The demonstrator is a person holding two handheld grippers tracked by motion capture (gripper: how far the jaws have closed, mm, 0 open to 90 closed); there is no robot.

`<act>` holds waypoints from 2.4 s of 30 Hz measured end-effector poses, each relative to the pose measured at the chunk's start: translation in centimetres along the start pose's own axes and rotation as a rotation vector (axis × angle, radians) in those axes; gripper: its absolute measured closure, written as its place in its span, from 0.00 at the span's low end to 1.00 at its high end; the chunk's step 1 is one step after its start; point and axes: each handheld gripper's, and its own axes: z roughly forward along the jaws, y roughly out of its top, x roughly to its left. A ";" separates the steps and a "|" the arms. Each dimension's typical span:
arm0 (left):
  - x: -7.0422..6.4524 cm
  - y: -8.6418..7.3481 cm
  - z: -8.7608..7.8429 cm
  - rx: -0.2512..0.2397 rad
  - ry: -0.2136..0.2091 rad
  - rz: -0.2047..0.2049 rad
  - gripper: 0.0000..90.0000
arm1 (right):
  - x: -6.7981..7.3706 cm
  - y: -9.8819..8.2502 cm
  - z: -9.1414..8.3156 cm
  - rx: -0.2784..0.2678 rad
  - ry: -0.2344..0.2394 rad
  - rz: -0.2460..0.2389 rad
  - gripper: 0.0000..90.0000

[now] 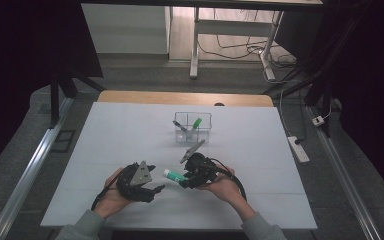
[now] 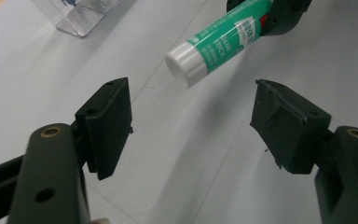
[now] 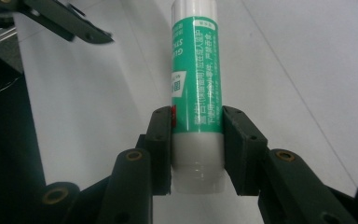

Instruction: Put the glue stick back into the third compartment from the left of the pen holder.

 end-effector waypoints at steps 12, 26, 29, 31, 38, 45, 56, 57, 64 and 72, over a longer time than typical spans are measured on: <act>-1.1 1.1 1.3 0.040 -0.015 0.110 0.33 | 0.3 0.3 0.4 0.019 0.057 -0.041 0.72; -2.8 1.4 2.3 0.110 -0.055 0.296 0.66 | 1.3 0.9 0.2 0.033 0.115 -0.078 0.72; -2.9 1.3 2.2 0.099 -0.077 0.300 0.70 | 1.2 0.8 -0.3 -0.007 0.125 -0.065 0.70; -2.8 1.3 2.2 0.095 -0.067 0.284 0.73 | 0.9 0.8 -0.9 -0.055 0.119 -0.049 0.67; -1.1 0.7 1.7 0.053 -0.028 0.172 0.73 | 0.3 0.3 -2.8 -0.223 0.049 0.017 0.44; 0.2 0.2 1.1 -0.028 0.000 0.027 0.73 | -0.3 -0.6 -4.0 -0.355 -0.035 0.037 0.38; 0.3 0.3 0.7 -0.121 0.003 -0.032 0.73 | -0.6 -0.9 -3.6 -0.421 -0.012 0.095 0.38; 0.2 0.3 0.7 -0.126 0.001 -0.034 0.73 | -0.6 -0.9 -3.4 -0.423 -0.002 0.098 0.38; -0.2 0.6 0.9 -0.146 -0.017 -0.030 0.73 | -0.3 -0.7 -2.7 -0.434 0.008 0.098 0.44; -0.7 0.9 1.4 -0.139 -0.021 -0.015 0.73 | -0.2 -0.7 -2.5 -0.452 0.050 0.105 0.63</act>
